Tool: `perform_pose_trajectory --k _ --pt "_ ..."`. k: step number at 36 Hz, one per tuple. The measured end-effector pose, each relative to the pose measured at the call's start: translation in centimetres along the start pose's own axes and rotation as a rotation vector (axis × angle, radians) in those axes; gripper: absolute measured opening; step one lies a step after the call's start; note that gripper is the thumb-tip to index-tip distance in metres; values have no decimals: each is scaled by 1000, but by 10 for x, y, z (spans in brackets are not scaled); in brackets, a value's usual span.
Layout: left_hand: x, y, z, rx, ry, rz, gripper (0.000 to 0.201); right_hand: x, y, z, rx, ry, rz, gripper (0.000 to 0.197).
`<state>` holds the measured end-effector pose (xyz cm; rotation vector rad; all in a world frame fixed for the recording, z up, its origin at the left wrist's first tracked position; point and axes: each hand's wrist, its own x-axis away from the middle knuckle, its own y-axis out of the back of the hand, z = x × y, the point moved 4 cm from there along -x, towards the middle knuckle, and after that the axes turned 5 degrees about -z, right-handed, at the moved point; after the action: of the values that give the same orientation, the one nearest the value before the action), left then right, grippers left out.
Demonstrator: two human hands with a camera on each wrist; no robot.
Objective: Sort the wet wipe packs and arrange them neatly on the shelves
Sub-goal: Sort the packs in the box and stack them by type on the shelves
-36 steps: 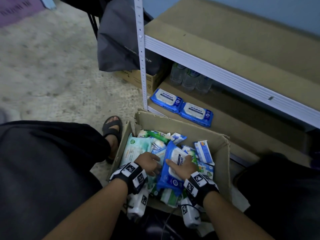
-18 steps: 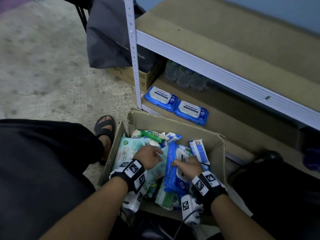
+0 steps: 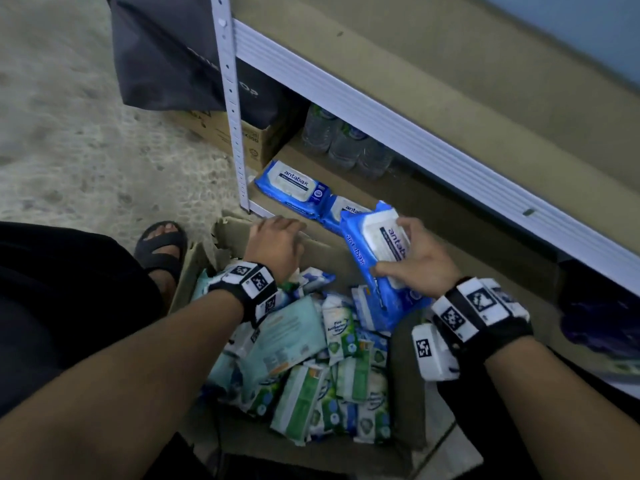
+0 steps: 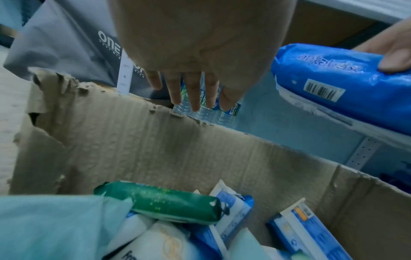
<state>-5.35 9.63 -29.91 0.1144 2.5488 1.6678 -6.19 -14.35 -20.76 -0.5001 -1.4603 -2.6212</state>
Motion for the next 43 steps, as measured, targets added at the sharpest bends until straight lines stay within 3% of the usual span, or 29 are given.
perform_pose_trajectory --k 6,15,20,29,43 --pt "-15 -27 12 17 8 54 38 -56 12 16 384 148 61 99" --pt "-10 -36 18 154 110 -202 27 -129 -38 3 572 164 230 108" --pt "-6 -42 19 178 108 -283 27 -165 -51 4 730 203 225 114" --pt "-5 -40 16 217 90 -328 22 -205 -83 6 657 216 233 121" --pt "-5 -41 14 220 91 -343 20 -224 -104 -10 677 182 288 109"
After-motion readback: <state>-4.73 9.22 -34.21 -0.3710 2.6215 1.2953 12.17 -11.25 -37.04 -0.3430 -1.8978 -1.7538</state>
